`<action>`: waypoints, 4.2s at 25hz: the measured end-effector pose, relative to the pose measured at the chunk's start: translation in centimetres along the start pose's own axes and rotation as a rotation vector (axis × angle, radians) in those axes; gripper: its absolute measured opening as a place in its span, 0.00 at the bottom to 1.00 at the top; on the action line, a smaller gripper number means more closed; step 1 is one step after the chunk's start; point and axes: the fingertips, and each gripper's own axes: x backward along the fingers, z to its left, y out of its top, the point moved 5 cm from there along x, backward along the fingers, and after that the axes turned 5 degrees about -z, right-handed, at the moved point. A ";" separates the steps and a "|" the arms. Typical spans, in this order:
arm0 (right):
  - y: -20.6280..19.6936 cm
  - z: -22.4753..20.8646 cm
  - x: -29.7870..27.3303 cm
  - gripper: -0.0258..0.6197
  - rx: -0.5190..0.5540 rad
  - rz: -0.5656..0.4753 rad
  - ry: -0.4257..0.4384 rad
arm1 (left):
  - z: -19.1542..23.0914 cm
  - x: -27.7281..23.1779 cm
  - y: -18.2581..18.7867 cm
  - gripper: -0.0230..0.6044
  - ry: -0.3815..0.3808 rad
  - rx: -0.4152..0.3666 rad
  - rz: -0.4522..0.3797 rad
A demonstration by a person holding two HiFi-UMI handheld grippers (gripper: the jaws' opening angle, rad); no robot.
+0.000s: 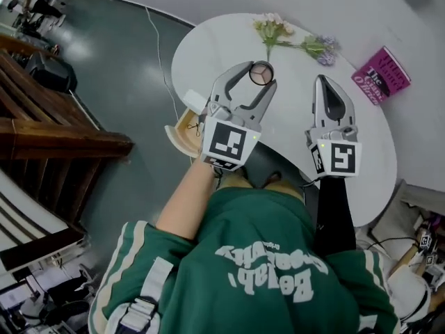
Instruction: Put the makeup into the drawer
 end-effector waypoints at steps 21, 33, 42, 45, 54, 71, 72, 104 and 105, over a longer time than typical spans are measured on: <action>0.7 19.2 -8.8 0.05 -0.061 -0.039 0.396 | 10.3 18.3 -12.5 0.41 0.328 0.101 0.301; -0.4 18.0 -8.5 0.05 -0.060 0.006 0.363 | 4.7 22.4 -33.3 0.41 0.280 0.369 0.763; -1.0 18.8 -8.5 0.05 -0.048 0.025 0.377 | 3.8 23.3 -36.8 0.41 0.270 0.420 0.848; -1.3 18.9 -8.5 0.05 -0.049 0.027 0.375 | 3.8 23.5 -37.0 0.41 0.264 0.427 0.846; -1.0 18.9 -8.6 0.05 -0.047 0.029 0.369 | 3.6 23.5 -37.0 0.41 0.242 0.393 0.854; -0.9 18.9 -8.2 0.05 -0.045 0.026 0.367 | 3.0 24.4 -37.9 0.41 0.242 0.402 0.890; -0.9 18.9 -8.2 0.05 -0.044 0.026 0.368 | 3.1 24.5 -37.8 0.41 0.246 0.398 0.890; 1.3 20.8 -9.3 0.05 -0.022 -0.038 0.406 | 15.0 19.0 -1.5 0.41 0.469 -0.100 0.022; 1.3 20.7 -9.2 0.05 -0.022 -0.037 0.406 | 14.9 18.9 -1.5 0.41 0.473 -0.099 0.021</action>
